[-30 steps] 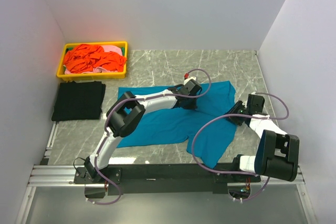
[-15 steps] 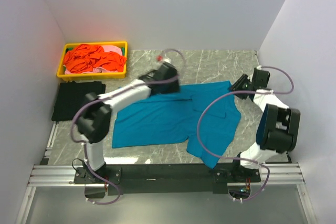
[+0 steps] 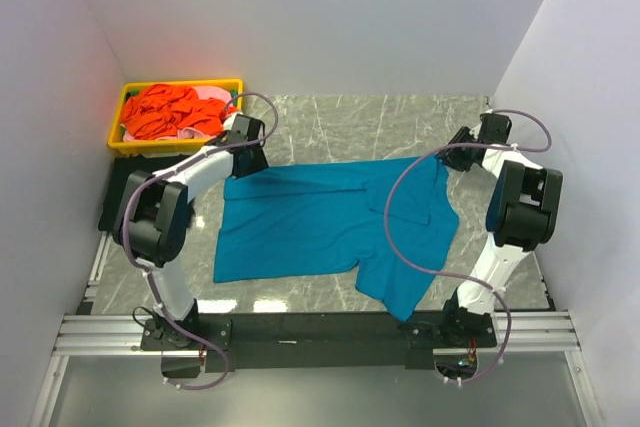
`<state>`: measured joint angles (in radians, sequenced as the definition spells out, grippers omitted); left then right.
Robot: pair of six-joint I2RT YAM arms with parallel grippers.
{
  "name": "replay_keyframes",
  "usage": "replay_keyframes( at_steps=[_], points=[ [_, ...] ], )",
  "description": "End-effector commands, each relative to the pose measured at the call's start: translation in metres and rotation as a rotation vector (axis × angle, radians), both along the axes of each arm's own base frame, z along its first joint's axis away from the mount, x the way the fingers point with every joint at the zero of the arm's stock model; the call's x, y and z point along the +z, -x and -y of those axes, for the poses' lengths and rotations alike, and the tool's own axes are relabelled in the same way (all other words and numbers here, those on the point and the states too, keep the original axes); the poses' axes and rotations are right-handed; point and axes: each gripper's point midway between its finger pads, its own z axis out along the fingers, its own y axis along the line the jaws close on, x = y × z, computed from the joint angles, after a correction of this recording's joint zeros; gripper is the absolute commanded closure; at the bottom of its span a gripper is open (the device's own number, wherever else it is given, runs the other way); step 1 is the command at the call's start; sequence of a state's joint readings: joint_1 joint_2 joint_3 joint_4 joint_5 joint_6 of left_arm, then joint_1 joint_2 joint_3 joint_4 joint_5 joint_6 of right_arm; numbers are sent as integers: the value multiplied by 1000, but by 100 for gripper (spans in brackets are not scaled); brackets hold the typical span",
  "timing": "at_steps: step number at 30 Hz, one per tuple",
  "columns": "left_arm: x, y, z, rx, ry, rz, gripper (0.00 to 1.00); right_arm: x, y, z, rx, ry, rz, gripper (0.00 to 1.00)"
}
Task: Fold and stack the t-shirts
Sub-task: Fold the tshirt
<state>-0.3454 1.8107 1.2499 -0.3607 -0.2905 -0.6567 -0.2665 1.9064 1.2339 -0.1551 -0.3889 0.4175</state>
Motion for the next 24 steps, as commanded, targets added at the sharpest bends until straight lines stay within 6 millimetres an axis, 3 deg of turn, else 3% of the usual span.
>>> replay_keyframes(
  at_steps=[1, 12, 16, 24],
  points=[
    [-7, -9, -18, 26, -31, 0, 43, 0, -9, 0, 37, -12, -1, 63],
    [-49, 2, -48, 95, -80, -120, 46, -24, -12, -8, 77, -79, -78, 66],
    [-56, 6, -56, 107, -114, -149, 46, -26, -16, -1, 62, -73, -85, 85],
    [-50, -13, -56, 95, -116, -136, 47, -16, -33, 30, 38, 17, -68, 96]
  ],
)
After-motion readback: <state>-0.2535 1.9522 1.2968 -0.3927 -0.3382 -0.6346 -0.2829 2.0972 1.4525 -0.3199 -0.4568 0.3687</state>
